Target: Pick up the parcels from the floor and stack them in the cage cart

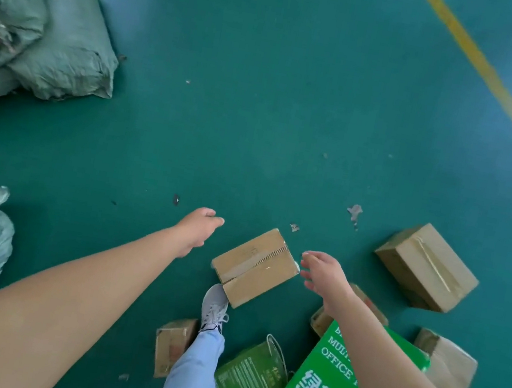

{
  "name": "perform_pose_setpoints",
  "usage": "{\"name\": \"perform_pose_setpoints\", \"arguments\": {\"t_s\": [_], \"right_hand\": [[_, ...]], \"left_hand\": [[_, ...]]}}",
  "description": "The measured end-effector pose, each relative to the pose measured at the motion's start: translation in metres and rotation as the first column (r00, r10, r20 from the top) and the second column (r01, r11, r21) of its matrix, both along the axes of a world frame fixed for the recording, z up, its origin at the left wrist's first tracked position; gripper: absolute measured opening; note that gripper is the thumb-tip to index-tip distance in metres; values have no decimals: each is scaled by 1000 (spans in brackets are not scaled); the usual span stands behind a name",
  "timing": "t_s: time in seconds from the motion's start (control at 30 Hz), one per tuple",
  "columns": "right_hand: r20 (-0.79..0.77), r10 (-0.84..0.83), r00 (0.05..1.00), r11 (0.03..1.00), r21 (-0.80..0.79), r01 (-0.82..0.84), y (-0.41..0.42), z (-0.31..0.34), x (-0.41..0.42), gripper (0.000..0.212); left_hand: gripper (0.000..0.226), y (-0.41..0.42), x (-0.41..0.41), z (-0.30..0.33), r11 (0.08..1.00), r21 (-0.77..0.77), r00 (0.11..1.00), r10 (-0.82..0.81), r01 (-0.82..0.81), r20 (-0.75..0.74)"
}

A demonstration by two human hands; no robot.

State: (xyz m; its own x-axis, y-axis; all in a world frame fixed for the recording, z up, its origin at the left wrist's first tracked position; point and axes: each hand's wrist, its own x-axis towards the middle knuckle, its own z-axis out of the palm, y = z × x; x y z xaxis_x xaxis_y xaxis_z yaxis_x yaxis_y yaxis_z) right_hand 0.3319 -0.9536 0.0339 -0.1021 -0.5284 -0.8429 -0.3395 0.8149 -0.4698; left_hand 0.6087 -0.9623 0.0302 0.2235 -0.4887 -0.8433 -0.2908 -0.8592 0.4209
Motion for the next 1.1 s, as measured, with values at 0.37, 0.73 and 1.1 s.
{"name": "perform_pose_setpoints", "arguments": {"t_s": [0.37,0.73,1.1], "right_hand": [[-10,-36,999,968,249,37,10,-270,0,30],[98,-367,925,829,486,277,84,-435,52,53],[60,-563,824,740,481,470,105,-479,56,78]], "left_hand": [[60,-19,-1,-274,948,228,970,-238,222,42],[80,-15,-36,-441,786,260,770,-610,561,186],[90,-1,-68,-486,794,276,773,-599,542,207]]}}
